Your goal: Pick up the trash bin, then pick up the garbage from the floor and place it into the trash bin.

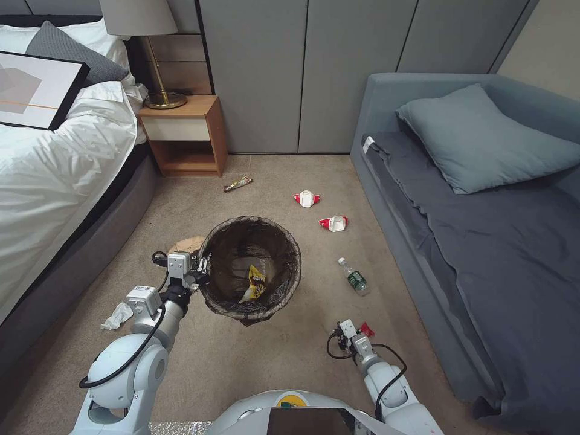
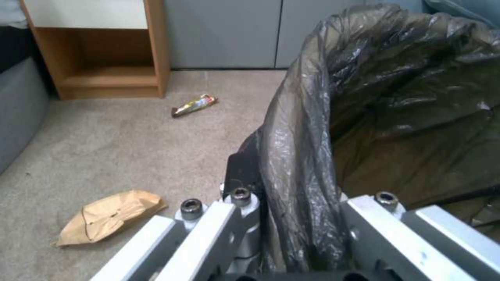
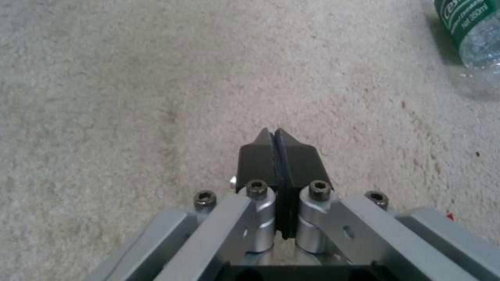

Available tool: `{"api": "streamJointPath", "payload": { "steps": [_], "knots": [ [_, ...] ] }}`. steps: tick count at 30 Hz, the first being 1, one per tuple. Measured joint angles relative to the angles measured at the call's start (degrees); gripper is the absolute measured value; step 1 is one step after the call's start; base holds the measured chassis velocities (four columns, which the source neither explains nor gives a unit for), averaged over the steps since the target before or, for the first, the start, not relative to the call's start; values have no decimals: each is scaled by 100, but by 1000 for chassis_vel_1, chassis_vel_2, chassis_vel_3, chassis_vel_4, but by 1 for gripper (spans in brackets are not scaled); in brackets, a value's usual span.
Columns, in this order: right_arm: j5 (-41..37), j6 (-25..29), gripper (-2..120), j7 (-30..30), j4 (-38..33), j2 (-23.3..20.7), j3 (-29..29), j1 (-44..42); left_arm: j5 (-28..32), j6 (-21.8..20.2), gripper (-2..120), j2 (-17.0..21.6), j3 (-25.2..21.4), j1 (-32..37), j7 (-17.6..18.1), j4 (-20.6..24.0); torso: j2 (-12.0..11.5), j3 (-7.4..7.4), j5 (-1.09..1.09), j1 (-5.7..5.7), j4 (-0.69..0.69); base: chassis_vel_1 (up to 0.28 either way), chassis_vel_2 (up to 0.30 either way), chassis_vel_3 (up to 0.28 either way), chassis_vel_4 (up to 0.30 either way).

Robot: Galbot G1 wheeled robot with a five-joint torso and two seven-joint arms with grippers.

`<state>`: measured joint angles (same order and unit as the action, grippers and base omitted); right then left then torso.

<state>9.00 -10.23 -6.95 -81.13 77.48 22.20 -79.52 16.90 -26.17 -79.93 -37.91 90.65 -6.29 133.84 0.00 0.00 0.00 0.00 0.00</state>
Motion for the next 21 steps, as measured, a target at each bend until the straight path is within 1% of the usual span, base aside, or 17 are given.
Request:
{"api": "streamJointPath", "payload": {
  "steps": [5, 10, 12, 17, 19, 20, 21],
  "knots": [
    [2, 2, 0, -2, -74, -7, -4, -21, -3, -1, 7, 5, 11, -8, -6, -7, 0, 0, 0, 0, 0, 0, 0, 0, 0],
    [35, 52, 0, 39, -413, -22, 6, -152, -5, -3, 7, 2, 23, -20, -8, -17, 0, 0, 0, 0, 0, 0, 0, 0, 0],
    [40, 66, 0, 90, -751, -30, 13, -293, 7, -4, 7, -1, 12, -32, -8, -31, 0, 0, 0, 0, -1, 0, 0, 0, 0],
    [61, 78, -1, 141, -1071, -65, 38, -461, 33, -4, 7, 6, -24, -39, -12, -48, 0, 0, 0, 0, 0, 0, 0, 0, 0],
    [68, 150, 10, 155, -1263, -99, 88, -605, 46, -4, 7, 11, -37, -38, -15, -51, 0, 0, 0, 0, 0, 0, 0, 0, 0],
    [68, 150, 10, 155, -1263, -99, 88, -605, 46, -4, 7, 11, -37, -38, -15, -51, 0, 0, 0, 0, 0, 0, 0, 0, 0],
    [67, 181, 15, 169, -1336, -109, 115, -681, 51, -4, 7, 12, -38, -37, -16, -53, 0, 0, 0, 0, 0, 0, 0, 0, 0]
  ]
}}
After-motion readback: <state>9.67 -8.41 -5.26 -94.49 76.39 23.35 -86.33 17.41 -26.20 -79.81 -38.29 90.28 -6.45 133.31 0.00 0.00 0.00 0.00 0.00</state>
